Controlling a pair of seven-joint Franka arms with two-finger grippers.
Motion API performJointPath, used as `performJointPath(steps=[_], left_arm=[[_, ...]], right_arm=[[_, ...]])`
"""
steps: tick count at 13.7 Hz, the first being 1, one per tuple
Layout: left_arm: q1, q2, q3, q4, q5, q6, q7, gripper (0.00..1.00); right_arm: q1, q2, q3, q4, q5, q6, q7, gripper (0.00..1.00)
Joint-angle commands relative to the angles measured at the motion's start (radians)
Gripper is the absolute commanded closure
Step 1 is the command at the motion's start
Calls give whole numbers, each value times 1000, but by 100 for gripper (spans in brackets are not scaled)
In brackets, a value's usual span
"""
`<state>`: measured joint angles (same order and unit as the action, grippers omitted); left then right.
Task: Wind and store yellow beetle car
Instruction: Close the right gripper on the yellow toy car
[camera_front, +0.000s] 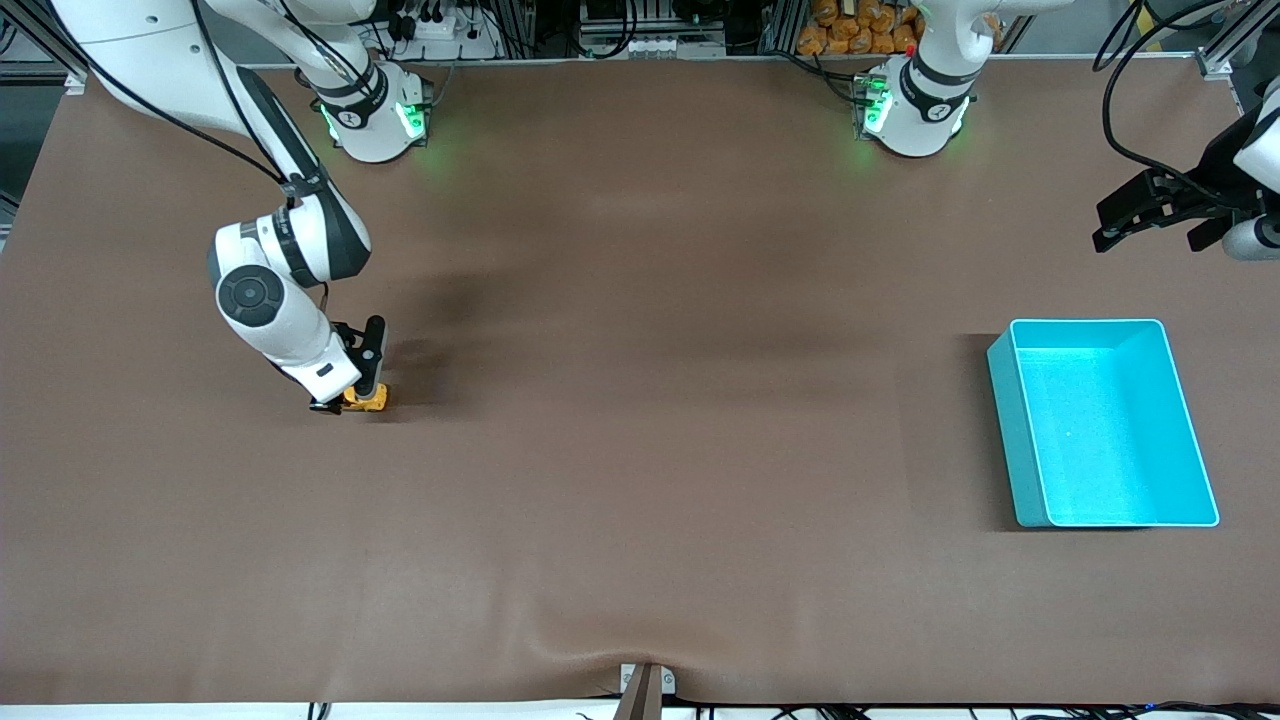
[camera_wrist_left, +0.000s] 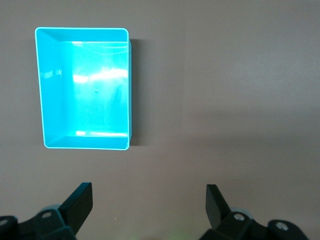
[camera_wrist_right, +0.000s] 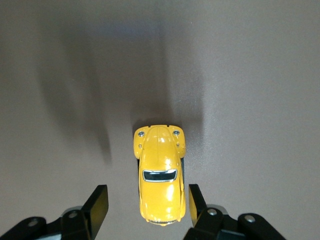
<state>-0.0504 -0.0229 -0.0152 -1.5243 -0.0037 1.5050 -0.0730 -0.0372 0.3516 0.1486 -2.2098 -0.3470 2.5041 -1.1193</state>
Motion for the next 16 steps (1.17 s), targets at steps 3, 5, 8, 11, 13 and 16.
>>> performJointPath(steps=[3,5,8,11,13,16], left_arm=[[3,5,0,16,-16,-16,10,0],[3,5,0,16,-16,-16,10,0],[7,5,1,16,-18,-16,10,0],[6,6,4,16,-16,-16,10,0],[7,6,4,16,-16,-16,10,0],[7,9,6,16,-16,-14,10,0]], right_arm=[[-9,32,12,12,-46,35,55,28],[-9,43,11,16,-47,36,53,30],[-10,64,9,19,-70,73,53,41],[-10,70,6,22,-75,73,53,42],[-10,70,0,22,-81,73,53,46],[-9,70,-6,22,-86,73,53,84]])
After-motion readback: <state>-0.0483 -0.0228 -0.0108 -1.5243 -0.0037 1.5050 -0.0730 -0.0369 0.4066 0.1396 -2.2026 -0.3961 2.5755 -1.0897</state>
